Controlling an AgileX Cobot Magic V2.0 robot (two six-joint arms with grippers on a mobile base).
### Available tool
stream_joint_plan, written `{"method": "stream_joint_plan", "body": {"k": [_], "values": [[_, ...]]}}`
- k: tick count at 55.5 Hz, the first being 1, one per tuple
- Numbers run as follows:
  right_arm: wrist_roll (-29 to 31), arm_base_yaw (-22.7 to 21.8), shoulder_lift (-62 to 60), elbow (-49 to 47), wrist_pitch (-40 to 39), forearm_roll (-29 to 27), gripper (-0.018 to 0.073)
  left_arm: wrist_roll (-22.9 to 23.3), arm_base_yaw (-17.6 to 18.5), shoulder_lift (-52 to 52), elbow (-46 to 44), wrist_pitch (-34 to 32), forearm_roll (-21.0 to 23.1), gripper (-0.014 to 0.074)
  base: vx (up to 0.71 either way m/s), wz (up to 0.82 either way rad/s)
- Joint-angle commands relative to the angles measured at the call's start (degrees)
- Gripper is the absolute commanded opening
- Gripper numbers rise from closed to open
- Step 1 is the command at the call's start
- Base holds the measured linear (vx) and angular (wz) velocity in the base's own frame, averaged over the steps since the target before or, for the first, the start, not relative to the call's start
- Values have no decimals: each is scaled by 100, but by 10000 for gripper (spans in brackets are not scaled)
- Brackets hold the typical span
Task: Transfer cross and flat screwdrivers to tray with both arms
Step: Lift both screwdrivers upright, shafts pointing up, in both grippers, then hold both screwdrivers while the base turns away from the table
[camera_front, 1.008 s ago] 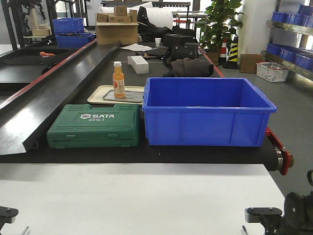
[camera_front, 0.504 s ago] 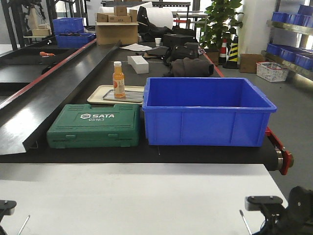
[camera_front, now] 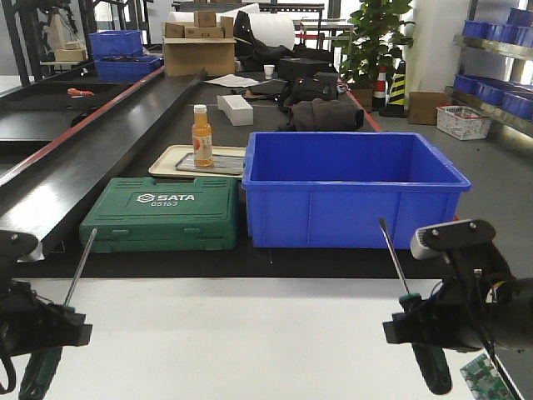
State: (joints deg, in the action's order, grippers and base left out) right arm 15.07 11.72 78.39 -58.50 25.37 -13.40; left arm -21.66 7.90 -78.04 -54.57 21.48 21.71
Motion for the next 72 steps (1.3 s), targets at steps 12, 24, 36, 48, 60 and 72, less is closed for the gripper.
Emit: {"method": "stream_joint_plan", "body": {"k": [12, 24, 36, 48, 60, 72], "values": [[-115, 422, -1135, -156, -695, -90, -8, 56, 551, 1266, -137, -860, 533, -3, 0, 0], [-115, 418, -1648, -156, -998, -90, -8, 56, 556, 1857, -137, -1113, 670, -3, 0, 0], [-115, 418, -1828, -149, -1087, -90, -8, 31, 548, 2049, -132, -1281, 670, -3, 0, 0], [-115, 418, -1828, -149, -1017, -90, -8, 31, 548, 2044, -131, -1037, 670, -3, 0, 0], [-115, 418, -1828, -149, -1011, -90, -8, 31, 548, 2008, -131, -1004, 670, -3, 0, 0], [-115, 418, -1828, -149, -1011, -90, -8, 31, 548, 2008, -131, -1004, 670, -3, 0, 0]]}}
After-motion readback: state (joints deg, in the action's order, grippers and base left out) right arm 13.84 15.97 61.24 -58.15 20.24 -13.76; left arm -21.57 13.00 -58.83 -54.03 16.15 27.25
